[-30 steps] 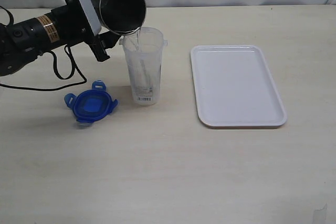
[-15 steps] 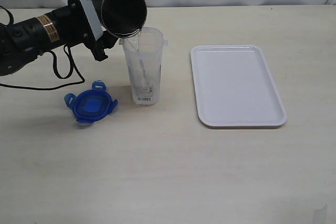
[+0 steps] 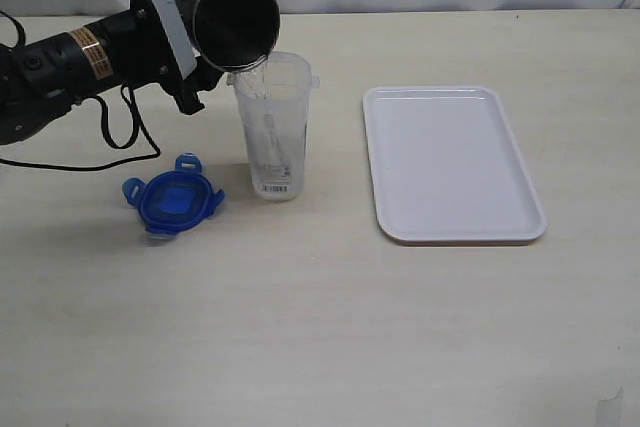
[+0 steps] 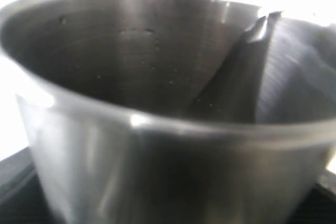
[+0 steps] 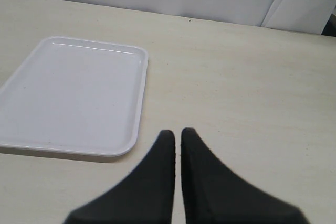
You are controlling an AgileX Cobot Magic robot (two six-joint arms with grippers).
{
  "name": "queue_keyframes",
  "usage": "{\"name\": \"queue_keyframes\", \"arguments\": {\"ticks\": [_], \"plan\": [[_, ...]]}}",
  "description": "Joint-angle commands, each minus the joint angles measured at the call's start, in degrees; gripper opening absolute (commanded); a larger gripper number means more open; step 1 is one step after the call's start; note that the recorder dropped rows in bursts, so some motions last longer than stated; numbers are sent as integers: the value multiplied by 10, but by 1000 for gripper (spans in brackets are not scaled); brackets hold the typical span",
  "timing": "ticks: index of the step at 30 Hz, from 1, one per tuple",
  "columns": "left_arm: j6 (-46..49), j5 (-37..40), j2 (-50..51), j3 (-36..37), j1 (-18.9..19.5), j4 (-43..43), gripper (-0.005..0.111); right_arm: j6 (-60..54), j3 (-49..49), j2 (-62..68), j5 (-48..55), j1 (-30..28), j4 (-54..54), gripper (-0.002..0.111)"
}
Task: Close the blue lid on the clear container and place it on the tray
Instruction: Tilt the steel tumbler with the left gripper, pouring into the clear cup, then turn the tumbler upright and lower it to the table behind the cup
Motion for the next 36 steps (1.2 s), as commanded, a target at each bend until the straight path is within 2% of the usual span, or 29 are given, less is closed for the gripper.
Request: {"name": "queue_keyframes", "arguments": {"ticks": [1,7,8,13,19,21,27,36], "plan": [[1,-22,-9,-7,-1,-16,0,-1,1,-2,0,-4,2,4],[-17,-15,-9,-7,-1,-17,0,-1,1,-2,0,-4,2,4],[-75,-15,-9,-7,-1,-17,0,-1,1,-2,0,-4,2,4],[-172,-15,-9,-7,-1,-55,0,-1,1,-2,0,-4,2,4],[-375,-14,-9,-7,1,-166,0,-1,1,-2,0,-4,2,4],[-402,-12,-9,-8,6,-177,0,-1,1,-2,0,-4,2,4],[-543,77,1,-59,25,-161,0,-1,1,-2,0,-4,2,4],[-669,52,103,-121,84,-144,0,-1,1,-2,0,-4,2,4]]}}
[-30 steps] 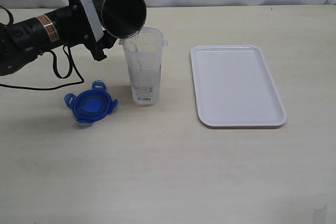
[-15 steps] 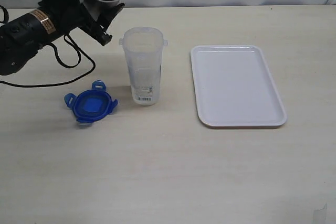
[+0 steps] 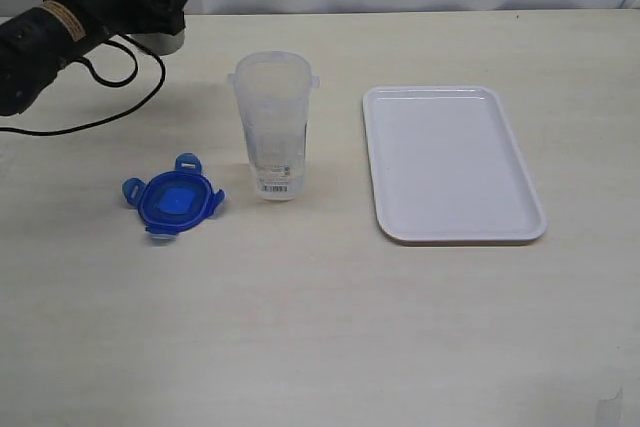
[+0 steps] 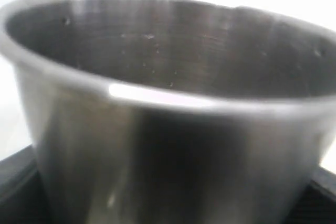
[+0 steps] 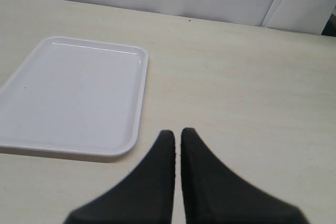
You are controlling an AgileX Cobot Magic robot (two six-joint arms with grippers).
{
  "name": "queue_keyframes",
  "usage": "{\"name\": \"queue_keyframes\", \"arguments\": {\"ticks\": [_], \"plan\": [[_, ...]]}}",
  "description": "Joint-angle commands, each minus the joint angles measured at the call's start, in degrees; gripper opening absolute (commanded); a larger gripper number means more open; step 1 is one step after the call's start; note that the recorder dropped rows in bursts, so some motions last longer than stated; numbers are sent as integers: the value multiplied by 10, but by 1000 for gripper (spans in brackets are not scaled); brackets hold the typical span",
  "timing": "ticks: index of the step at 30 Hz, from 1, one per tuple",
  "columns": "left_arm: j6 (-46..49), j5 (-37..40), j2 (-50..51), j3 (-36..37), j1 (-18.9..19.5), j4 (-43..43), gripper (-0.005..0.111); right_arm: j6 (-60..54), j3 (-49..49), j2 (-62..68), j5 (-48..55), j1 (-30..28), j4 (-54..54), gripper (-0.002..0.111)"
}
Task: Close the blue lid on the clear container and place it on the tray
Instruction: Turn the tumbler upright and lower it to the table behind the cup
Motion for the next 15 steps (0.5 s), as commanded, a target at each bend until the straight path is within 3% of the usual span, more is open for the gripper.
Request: {"name": "queue_keyframes", "arguments": {"ticks": [1,15], "plan": [[-64,-34,48,-42,31,19,0,-1,1,-2,0,-4,2,4],[-79,-55,183,-199,32,34,0,-1,1,-2,0,-4,2,4]]}}
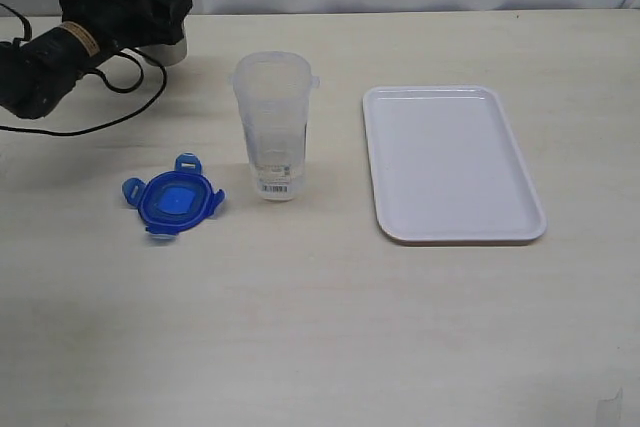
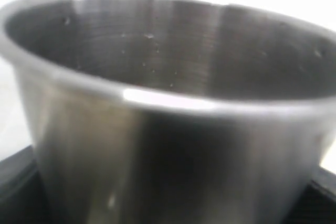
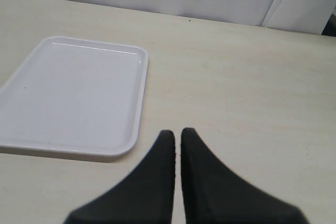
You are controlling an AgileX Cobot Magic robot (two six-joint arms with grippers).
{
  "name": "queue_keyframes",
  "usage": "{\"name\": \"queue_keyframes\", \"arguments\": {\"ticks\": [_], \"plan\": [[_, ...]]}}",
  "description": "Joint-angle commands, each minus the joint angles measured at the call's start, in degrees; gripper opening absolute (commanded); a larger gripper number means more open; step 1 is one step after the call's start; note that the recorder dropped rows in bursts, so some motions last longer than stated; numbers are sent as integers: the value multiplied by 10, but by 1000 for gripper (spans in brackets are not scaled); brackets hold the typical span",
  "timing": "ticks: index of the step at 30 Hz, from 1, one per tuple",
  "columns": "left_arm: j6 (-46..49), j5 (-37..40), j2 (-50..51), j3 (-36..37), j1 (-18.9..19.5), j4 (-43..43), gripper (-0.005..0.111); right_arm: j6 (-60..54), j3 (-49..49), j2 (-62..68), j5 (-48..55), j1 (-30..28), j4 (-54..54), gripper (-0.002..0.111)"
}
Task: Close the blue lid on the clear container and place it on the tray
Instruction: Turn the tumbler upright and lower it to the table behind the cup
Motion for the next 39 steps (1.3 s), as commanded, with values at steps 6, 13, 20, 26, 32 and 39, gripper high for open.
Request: {"name": "queue_keyframes", "arguments": {"ticks": [6,13,20,26,32,39], "plan": [[-32,-34,73,-103,-1,-4,0,-1,1,-2,0,-4,2,4],[-32,-11,87,-123,-1,-4,0,-1,1,-2,0,-4,2,4],[-32,-7,87,-123,-1,-2,0,-1,1,-2,0,-4,2,4],[-34,-17,105,-123,-1,0,0,-1,1,-2,0,-4,2,4],[-34,-48,123,-123,-1,-2,0,-1,1,-2,0,-4,2,4],[-34,-44,123,-123,-1,15,1,-1,1,-2,0,-4,2,4]]}}
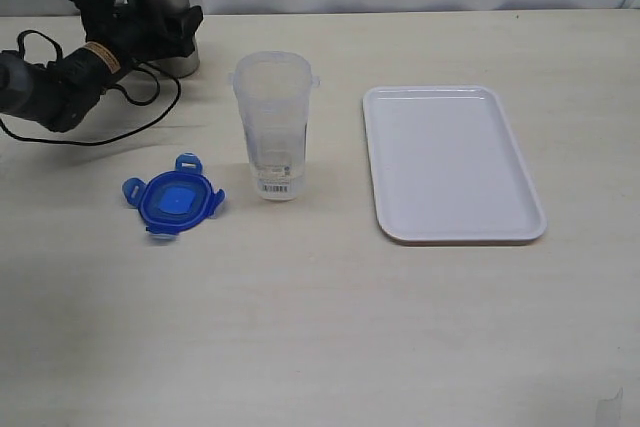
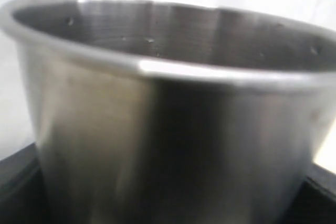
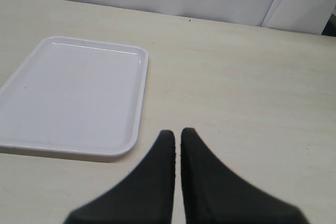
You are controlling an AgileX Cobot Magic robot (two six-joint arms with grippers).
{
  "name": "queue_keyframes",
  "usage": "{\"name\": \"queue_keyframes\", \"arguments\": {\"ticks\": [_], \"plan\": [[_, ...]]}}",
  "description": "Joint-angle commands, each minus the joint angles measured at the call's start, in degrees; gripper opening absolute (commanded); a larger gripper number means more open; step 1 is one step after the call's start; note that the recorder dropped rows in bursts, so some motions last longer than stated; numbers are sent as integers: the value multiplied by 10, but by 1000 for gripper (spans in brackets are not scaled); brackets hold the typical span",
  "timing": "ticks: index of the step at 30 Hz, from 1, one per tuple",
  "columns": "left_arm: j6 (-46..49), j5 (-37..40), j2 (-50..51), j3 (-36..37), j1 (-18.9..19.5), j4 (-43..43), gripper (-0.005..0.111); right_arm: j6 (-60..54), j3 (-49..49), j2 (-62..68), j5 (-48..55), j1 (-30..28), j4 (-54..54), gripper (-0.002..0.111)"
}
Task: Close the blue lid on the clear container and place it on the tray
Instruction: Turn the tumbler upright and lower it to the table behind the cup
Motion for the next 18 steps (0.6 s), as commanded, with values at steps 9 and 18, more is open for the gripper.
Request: {"name": "queue_keyframes", "arguments": {"ticks": [9,18], "plan": [[-22,-22,1,-5,-5,68,55,-1,1,-2,0,-4,2,4],[-18,-17,1,-5,-8,91,63,-1,1,-2,0,-4,2,4]]}}
